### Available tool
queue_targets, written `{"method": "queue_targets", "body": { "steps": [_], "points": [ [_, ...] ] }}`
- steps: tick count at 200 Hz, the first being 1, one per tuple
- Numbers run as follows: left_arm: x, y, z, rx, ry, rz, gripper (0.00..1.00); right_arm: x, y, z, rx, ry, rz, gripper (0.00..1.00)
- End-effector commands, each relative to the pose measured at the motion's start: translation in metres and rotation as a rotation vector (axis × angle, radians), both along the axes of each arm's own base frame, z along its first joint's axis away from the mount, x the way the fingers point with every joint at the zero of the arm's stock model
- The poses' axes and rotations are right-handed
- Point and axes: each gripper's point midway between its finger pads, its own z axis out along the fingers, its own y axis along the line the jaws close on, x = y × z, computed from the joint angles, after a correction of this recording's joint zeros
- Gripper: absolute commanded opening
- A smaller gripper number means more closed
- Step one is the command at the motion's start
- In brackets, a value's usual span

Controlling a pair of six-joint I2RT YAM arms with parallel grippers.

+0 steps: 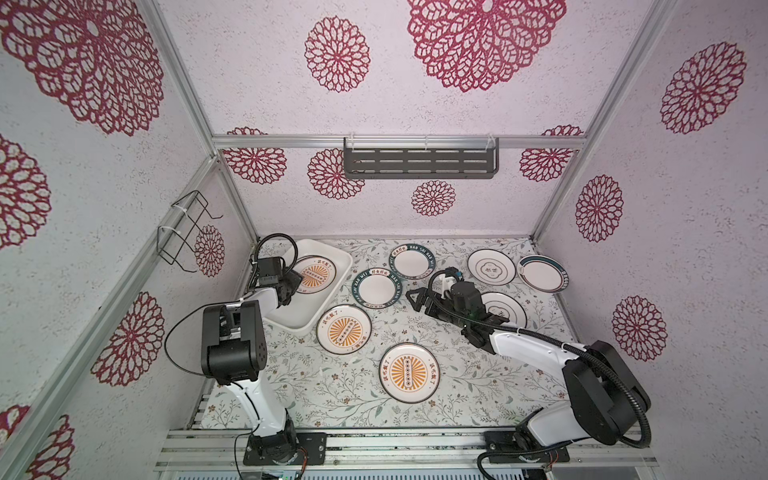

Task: Place the plates into the plastic bin on the countertop
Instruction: 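Lower the sunburst plate onto the green-rimmed plate and open the left gripper, then lift the open left gripper up out of the bin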

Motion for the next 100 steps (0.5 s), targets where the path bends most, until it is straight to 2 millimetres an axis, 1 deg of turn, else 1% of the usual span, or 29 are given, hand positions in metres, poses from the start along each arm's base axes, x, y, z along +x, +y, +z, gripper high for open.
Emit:
{"method": "queue_targets", "body": {
  "steps": [1, 28, 45, 67, 100],
  "points": [
    [-0.001, -0.002, 0.023, 0.037, -0.039, -0.016, 0.73, 0.001, -0.004, 0.016, -0.002, -0.051, -0.016, 0.99],
    [-0.008, -0.017, 0.028, -0.012, -0.041, -0.048, 0.78, 0.002, -0.005, 0.013, -0.011, -0.045, -0.023, 0.99],
    [-0.012, -0.034, 0.031, -0.065, -0.043, -0.080, 0.82, 0.003, -0.005, 0.012, -0.014, -0.042, -0.022, 0.99],
    [-0.015, -0.057, 0.037, -0.129, -0.051, -0.118, 0.84, 0.003, -0.005, 0.010, -0.019, -0.036, -0.024, 0.99],
    [-0.013, -0.082, 0.040, -0.238, -0.073, -0.155, 0.86, 0.004, -0.006, 0.007, -0.024, -0.030, -0.026, 0.99]
  ]
}}
